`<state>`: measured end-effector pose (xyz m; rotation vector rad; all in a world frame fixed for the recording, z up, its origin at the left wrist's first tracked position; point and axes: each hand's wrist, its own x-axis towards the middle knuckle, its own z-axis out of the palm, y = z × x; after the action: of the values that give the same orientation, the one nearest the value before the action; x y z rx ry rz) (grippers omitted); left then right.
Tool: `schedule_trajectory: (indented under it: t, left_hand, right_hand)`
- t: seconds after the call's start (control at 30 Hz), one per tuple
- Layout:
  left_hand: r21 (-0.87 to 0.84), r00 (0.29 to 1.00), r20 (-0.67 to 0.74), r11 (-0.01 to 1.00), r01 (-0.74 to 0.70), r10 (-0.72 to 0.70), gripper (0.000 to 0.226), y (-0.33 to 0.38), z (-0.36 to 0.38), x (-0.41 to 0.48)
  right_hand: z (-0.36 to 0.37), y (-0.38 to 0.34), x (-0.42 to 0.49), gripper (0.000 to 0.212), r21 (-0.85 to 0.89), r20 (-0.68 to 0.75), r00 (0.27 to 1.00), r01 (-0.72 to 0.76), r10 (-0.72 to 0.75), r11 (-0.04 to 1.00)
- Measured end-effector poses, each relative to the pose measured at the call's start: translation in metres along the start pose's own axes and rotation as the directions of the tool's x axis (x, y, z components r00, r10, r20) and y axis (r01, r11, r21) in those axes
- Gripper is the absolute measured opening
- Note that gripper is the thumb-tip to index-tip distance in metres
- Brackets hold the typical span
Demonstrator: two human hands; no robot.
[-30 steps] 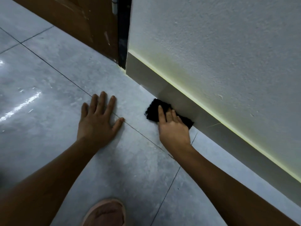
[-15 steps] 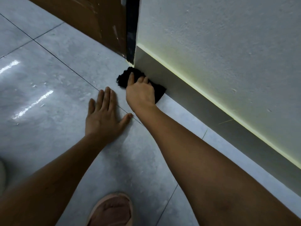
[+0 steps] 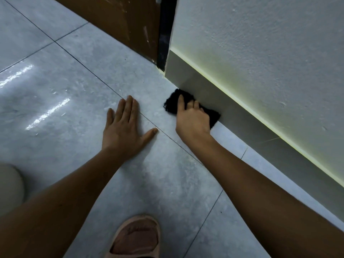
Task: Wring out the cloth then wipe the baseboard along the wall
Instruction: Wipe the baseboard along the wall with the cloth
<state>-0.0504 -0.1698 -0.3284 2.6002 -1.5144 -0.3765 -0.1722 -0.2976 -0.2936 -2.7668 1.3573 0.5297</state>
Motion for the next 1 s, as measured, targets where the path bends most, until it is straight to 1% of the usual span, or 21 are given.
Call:
schedule_trajectory:
  t: [0.13, 0.2, 0.23, 0.33, 0.47, 0.6, 0.83, 0.9, 1.0]
  left_hand:
    - [0.038, 1.000, 0.023, 0.999, -0.002, 0.002, 0.099, -0.001, 0.000, -0.002]
    - [0.046, 1.000, 0.024, 0.999, -0.007, 0.006, 0.100, -0.001, 0.000, -0.001]
    - [0.048, 1.000, 0.024, 0.999, -0.009, 0.008, 0.100, 0.000, 0.001, 0.000]
    - [0.050, 1.000, 0.015, 0.999, 0.000, -0.001, 0.101, 0.000, 0.001, 0.001]
    - [0.062, 1.000, 0.020, 0.998, -0.002, 0.001, 0.103, 0.000, 0.003, 0.000]
    - [0.070, 1.000, 0.020, 0.998, 0.006, -0.008, 0.105, 0.002, 0.003, 0.000]
    - [0.090, 0.999, 0.044, 0.996, -0.003, -0.001, 0.106, 0.002, 0.001, 0.000]
    - [0.090, 0.999, 0.048, 0.996, -0.003, -0.001, 0.106, 0.001, 0.001, 0.000]
    - [0.079, 0.999, 0.033, 0.997, 0.001, -0.004, 0.105, 0.001, 0.001, 0.000]
  right_hand:
    - [-0.015, -0.029, 0.033, 0.062, -0.033, -0.067, 0.990, 0.121, -0.123, 0.992]
    - [-0.022, -0.039, 0.042, 0.061, -0.079, -0.067, 0.979, 0.185, -0.191, 0.980]
    - [-0.021, -0.039, 0.042, 0.061, -0.079, -0.057, 0.979, 0.192, -0.197, 0.978]
    - [-0.005, -0.029, 0.030, 0.062, -0.015, -0.092, 0.975, 0.203, -0.204, 0.979]
    - [0.019, -0.005, -0.008, 0.062, 0.031, -0.139, 0.944, 0.305, -0.298, 0.952]
    - [0.019, 0.001, -0.016, 0.061, 0.044, -0.109, 0.947, 0.309, -0.303, 0.950]
    - [-0.014, -0.037, 0.043, 0.060, 0.026, -0.064, 0.968, 0.244, -0.242, 0.969]
    - [-0.014, -0.035, 0.044, 0.062, 0.014, -0.068, 0.963, 0.262, -0.261, 0.965]
    - [-0.003, -0.014, 0.027, 0.066, 0.032, -0.109, 0.944, 0.318, -0.313, 0.948]
